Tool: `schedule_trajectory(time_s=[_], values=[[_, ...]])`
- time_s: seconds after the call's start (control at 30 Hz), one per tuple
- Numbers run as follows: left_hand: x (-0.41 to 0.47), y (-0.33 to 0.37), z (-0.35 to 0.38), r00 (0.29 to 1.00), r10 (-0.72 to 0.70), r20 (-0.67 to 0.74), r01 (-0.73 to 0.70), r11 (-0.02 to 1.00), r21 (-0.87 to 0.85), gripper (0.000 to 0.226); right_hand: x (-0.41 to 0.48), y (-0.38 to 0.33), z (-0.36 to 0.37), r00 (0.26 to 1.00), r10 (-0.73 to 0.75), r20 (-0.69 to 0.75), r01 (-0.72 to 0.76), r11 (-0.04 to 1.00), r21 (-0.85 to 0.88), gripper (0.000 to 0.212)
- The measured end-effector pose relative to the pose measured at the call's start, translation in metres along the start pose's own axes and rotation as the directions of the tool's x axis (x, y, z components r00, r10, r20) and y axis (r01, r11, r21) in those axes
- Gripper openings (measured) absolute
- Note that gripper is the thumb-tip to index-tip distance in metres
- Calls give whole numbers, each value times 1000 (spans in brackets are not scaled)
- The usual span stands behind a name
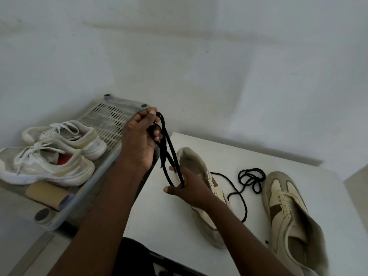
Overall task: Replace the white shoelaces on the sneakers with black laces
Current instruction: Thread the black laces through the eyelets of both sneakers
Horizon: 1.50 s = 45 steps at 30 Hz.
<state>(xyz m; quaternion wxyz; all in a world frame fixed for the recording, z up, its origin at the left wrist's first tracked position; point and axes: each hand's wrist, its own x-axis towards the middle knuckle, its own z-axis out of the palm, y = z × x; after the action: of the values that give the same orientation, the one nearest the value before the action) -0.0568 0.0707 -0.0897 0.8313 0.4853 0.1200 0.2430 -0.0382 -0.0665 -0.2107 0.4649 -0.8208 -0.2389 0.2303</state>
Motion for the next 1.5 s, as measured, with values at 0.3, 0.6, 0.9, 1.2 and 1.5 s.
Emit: schedule_trajectory(time_s=[0.3,0.6,0.9,1.2,1.5], values=[[29,-27,-38,962,131,-240,-49,947,318,13,-14,27,-20,902,33,-431,72,972,224,27],[25,-116,-58,934,-196,-299,354,614,705,49,-65,104,-51,937,-38,-346,-9,991,-132,32],[-12,-119,-18,974,-22,224,-222,-245,944,42,-46,115,-40,913,-172,-369,77,962,-260,29],[-10,-152,-17,666,-528,527,-621,-1,784,23,-42,110,-37,899,-199,-389,56,936,-349,19],[-9,-156,-18,700,-471,536,-601,16,799,21,-39,109,-65,948,-124,-293,85,986,-143,15]])
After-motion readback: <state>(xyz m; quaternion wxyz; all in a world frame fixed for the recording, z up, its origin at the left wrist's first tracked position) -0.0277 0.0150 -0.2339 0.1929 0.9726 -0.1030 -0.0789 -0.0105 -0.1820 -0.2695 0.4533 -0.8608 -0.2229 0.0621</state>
